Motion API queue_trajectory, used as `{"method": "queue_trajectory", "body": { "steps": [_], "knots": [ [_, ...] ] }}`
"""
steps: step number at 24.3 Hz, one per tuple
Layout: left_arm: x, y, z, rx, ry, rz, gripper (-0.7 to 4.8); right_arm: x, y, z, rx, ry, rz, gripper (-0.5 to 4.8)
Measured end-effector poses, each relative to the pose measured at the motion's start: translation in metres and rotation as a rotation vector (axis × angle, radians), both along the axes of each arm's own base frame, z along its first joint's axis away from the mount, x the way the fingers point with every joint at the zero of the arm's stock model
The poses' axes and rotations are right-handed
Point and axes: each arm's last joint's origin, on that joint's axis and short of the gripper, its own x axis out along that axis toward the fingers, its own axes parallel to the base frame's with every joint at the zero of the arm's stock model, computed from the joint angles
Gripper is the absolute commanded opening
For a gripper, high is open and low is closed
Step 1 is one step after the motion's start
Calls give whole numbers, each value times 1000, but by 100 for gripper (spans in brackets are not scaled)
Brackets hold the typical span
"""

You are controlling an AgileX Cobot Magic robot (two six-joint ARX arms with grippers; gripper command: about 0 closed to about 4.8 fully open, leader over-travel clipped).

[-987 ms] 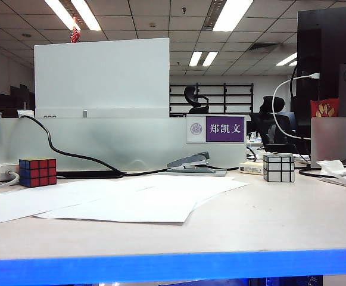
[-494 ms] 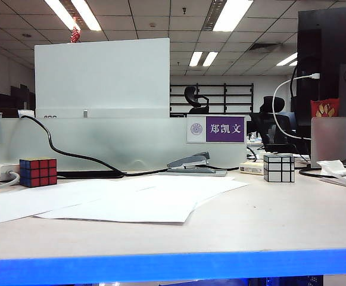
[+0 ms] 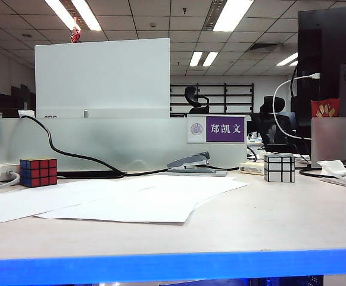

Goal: Flip the plastic bottle upside down.

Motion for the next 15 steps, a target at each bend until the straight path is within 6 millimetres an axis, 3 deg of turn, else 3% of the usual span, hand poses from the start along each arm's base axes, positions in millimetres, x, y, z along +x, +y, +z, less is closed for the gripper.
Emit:
{"method": "queue_trajectory", "body": {
  "steps": [3, 15],
  "knots": [
    [9, 0, -2, 21, 24, 5, 479, -3, -2, 2, 13, -13, 9, -4],
    [3, -1, 1, 52, -21, -1, 479, -3, -4, 4, 20, -15, 6, -4]
  ]
}}
